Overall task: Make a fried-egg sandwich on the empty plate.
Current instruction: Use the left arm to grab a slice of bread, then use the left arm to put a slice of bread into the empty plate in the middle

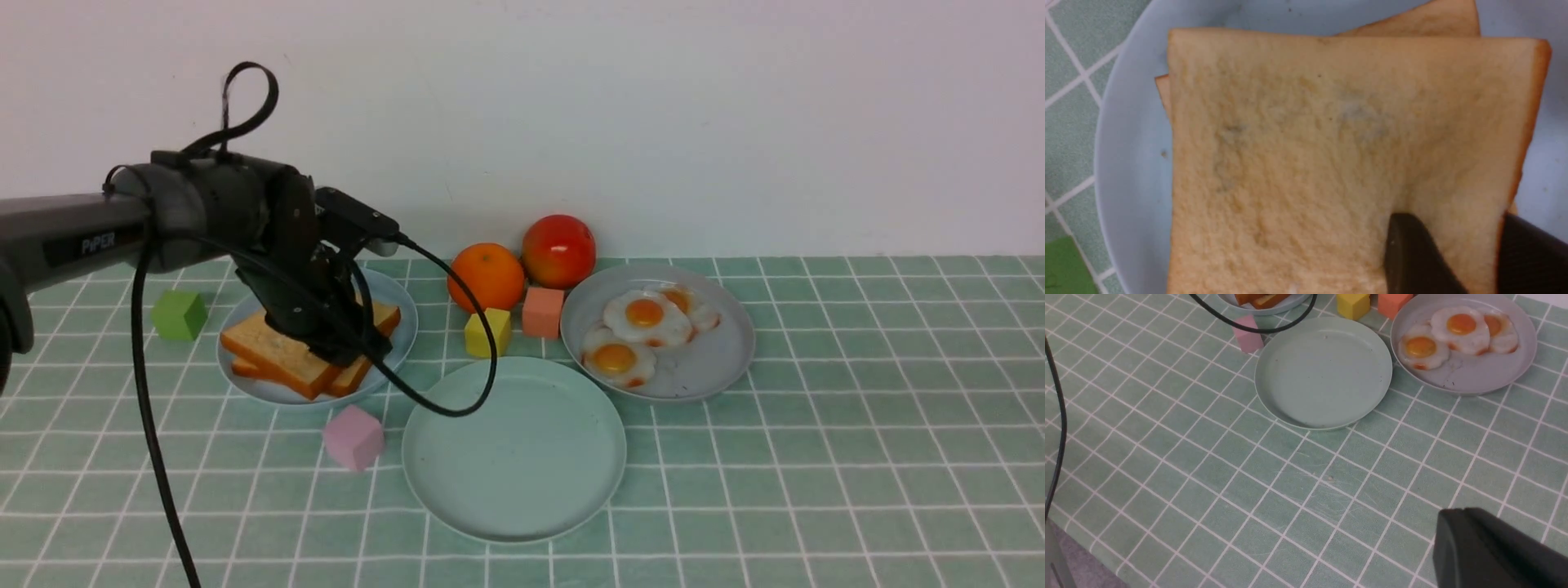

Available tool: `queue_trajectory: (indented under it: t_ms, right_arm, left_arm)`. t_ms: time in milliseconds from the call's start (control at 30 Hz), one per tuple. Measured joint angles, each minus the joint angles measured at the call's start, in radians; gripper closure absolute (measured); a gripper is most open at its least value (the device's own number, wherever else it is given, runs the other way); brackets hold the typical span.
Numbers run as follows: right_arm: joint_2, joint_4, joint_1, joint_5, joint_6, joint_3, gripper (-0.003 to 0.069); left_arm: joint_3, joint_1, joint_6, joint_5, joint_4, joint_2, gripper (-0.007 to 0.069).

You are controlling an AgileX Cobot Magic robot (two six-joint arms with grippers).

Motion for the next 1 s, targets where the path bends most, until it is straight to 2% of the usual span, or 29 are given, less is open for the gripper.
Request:
queue_trajectory:
  t_ms: [100,167,200,267,400,467,667,833,1000]
  right_arm:
    - [0.000,0.000,0.000,0.000,0.000,0.000,0.0637]
    - [0.000,0.000,0.000,0.000,0.000,0.000,0.0637]
    - [0.000,0.000,0.000,0.000,0.000,0.000,0.0637]
    - [0.000,0.000,0.000,0.000,0.000,0.000,0.0634]
    - [0.000,-0.004,0.000,0.001,0.000,0.000,0.0631]
    - [0.000,-0.020,0.000,0.009,0.000,0.000,0.0627]
    - [-0.012,-0.031,0.000,0.021,0.000,0.000,0.0627]
    - [-0.021,-0.031,0.000,0.022,0.000,0.000,0.0627]
    - [-0.023,-0.031,0.000,0.023,0.000,0.000,0.0627]
  left_arm:
    - [0.000,-0.013,0.004,0.015,0.005,-0.024,0.0453]
    - [0.003,-0.032,0.004,0.034,0.019,-0.062,0.0564]
    - [0.003,-0.043,0.003,0.042,0.022,-0.087,0.0596]
    - [0.003,-0.060,-0.001,0.050,0.023,-0.123,0.0612]
    - [0.003,-0.140,-0.019,0.093,0.015,-0.241,0.0613]
    - [0.023,-0.231,-0.023,0.113,-0.001,-0.303,0.0613]
    - [0.125,-0.403,-0.023,0.110,0.000,-0.298,0.0613]
    - [0.161,-0.473,-0.023,0.061,0.017,-0.250,0.0613]
    - [0.162,-0.482,-0.023,0.003,0.026,-0.195,0.0613]
